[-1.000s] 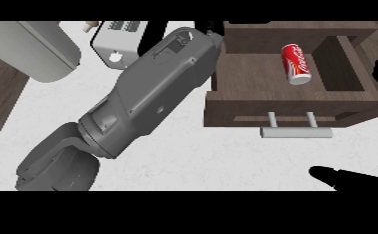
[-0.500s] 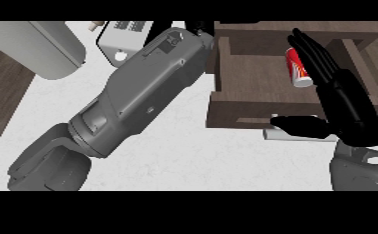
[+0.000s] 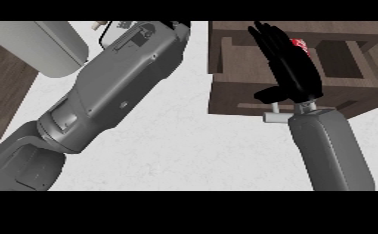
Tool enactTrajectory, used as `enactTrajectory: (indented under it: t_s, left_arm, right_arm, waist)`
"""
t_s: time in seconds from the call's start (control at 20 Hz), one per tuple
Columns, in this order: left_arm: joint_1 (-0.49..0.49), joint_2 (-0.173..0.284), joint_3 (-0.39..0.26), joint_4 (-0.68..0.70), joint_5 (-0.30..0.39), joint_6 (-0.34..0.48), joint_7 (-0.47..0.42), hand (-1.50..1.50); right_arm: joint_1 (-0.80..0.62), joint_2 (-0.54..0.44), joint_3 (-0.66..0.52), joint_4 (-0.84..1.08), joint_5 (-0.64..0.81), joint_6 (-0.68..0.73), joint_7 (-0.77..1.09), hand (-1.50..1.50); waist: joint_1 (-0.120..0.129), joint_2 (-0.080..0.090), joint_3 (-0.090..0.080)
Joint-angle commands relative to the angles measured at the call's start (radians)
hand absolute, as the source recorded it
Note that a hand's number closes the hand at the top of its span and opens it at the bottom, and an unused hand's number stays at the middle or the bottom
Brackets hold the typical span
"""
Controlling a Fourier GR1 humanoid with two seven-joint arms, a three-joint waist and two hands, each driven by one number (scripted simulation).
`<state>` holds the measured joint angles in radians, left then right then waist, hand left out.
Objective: Pick up the can, place it into the drawer and close the drawer
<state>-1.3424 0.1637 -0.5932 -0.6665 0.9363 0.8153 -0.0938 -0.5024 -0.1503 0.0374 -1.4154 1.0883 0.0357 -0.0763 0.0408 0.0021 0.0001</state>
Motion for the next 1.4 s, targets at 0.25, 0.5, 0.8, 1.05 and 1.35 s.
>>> enactTrajectory:
  t_s: [0.25, 0.5, 0.8, 1.05, 1.35]
  left_arm:
    - [0.081, 0.101, 0.038, -0.085, -0.037, -0.032, 0.033, -1.50]
    - [0.128, 0.179, 0.022, -0.222, -0.058, -0.021, 0.123, -1.50]
    - [0.138, 0.198, 0.040, -0.265, -0.070, -0.017, 0.141, -1.50]
    - [0.185, 0.197, 0.025, -0.324, -0.098, 0.015, 0.144, -1.50]
    - [0.227, 0.237, 0.013, -0.416, -0.118, 0.011, 0.175, -1.50]
  right_arm:
    - [-0.114, 0.034, -0.031, 0.467, 0.124, -0.327, -0.072, -1.50]
    - [-0.209, 0.048, -0.060, 0.626, 0.172, -0.427, -0.031, -1.50]
    - [-0.336, 0.024, -0.118, 0.825, 0.194, -0.535, -0.040, -1.50]
    - [-0.411, -0.001, -0.170, 0.935, 0.185, -0.627, -0.055, -1.50]
    - [-0.495, -0.011, -0.197, 1.056, 0.210, -0.729, -0.034, -1.50]
  waist:
    - [-0.005, 0.009, 0.001]
    - [0.003, 0.002, 0.001]
    - [0.020, 0.012, 0.002]
    - [0.032, 0.016, 0.002]
    - [0.057, 0.020, 0.002]
